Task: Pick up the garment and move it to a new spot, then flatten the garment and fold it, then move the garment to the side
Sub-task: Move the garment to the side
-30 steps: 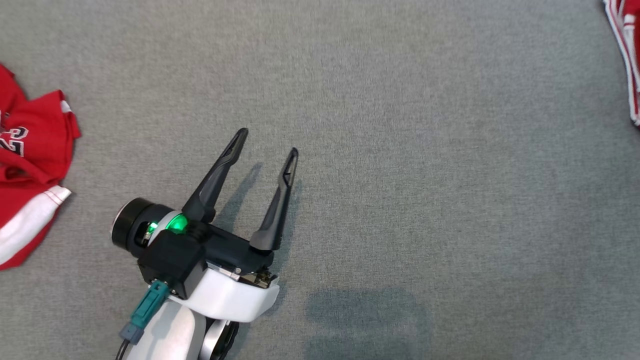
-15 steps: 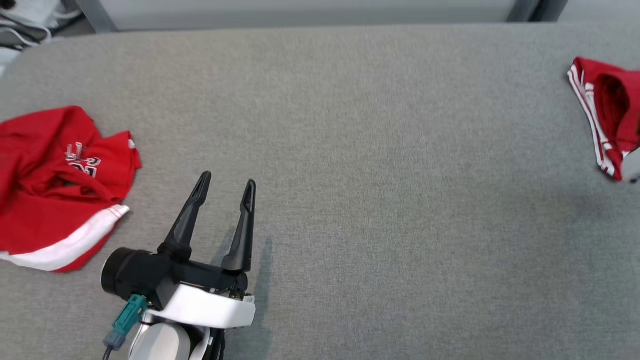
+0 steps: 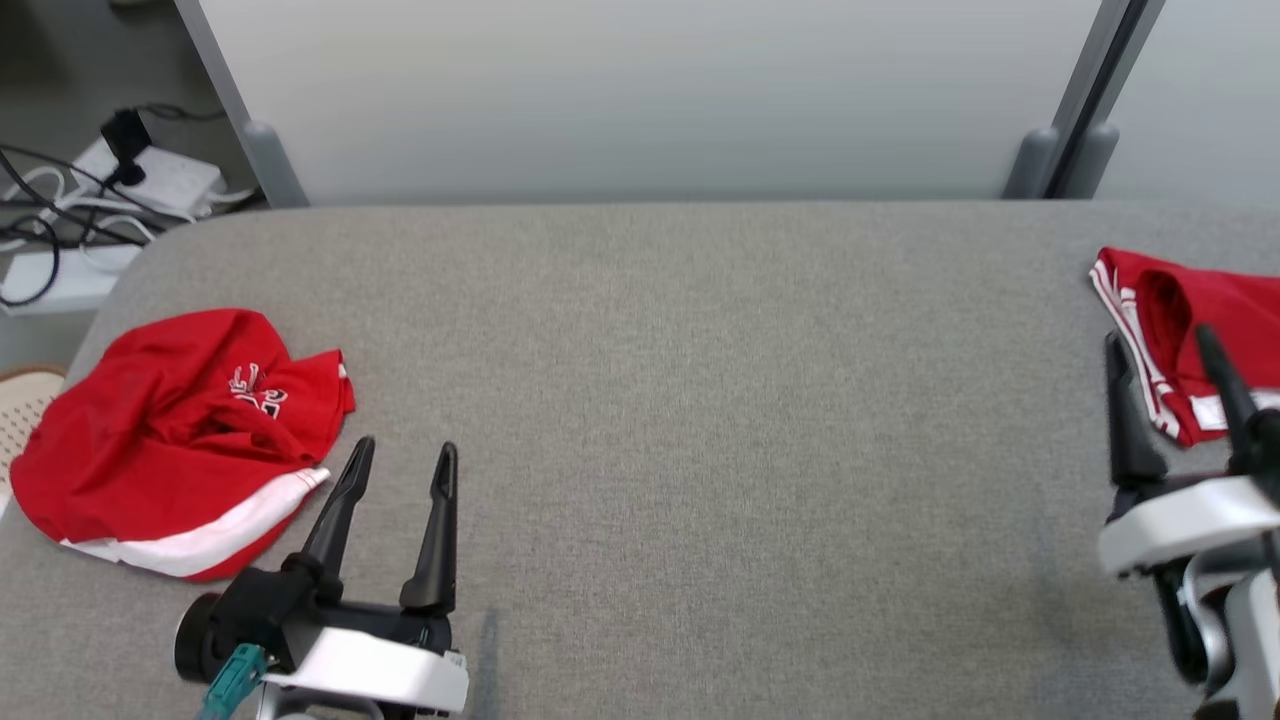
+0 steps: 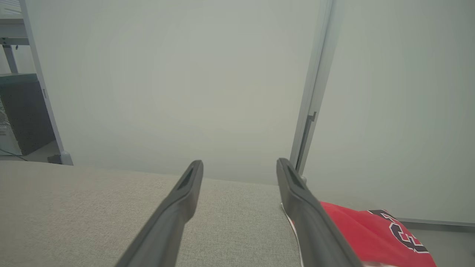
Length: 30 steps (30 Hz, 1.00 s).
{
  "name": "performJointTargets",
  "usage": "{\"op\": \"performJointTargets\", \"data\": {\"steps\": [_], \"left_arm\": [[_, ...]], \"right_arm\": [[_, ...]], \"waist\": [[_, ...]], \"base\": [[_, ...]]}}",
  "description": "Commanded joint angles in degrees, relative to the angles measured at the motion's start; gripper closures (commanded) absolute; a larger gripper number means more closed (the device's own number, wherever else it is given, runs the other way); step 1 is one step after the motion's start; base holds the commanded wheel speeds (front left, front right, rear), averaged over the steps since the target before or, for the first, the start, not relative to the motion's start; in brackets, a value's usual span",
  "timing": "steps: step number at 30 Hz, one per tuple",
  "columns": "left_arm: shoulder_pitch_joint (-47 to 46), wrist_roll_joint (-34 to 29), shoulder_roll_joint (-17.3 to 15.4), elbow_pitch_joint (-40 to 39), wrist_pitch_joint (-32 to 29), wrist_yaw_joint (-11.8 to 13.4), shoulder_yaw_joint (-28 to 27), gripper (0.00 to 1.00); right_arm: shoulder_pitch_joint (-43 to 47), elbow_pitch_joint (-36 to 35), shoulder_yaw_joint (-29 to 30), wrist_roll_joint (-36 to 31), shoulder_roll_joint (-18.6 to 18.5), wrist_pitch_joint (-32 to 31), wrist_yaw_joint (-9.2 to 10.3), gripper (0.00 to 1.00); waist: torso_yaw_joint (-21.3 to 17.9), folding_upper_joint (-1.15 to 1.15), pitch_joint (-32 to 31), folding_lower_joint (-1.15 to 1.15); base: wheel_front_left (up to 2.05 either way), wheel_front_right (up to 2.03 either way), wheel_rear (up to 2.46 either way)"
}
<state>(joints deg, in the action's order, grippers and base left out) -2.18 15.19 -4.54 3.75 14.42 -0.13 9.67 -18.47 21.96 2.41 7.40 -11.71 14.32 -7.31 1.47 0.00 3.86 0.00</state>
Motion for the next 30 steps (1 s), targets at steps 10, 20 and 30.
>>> {"op": "performJointTargets", "data": {"steps": [10, 20, 30], "left_arm": [[3.0, -1.4, 0.5, -0.9, 0.6, -0.7, -3.3, 0.00], [5.8, -4.1, 1.2, -1.8, 0.6, -1.1, -3.4, 0.00], [7.5, -5.5, 1.6, -2.5, 0.6, -1.6, -4.5, 0.00]], "right_arm": [[10.9, -11.5, -3.2, 2.3, 2.3, 0.7, -0.18, 0.00], [21.2, -17.7, -2.4, 2.9, 5.8, 0.7, -0.18, 0.00], [27.0, -22.2, -4.1, 1.9, 7.1, 0.7, -0.18, 0.00]], "waist": [[-0.3, 0.00, -5.5, 0.00], [-0.3, 0.00, -7.9, 0.00], [-0.7, 0.00, -8.6, 0.00]], "base": [[0.00, 0.00, 0.00], [0.00, 0.00, 0.00], [0.00, 0.00, 0.00]]}}
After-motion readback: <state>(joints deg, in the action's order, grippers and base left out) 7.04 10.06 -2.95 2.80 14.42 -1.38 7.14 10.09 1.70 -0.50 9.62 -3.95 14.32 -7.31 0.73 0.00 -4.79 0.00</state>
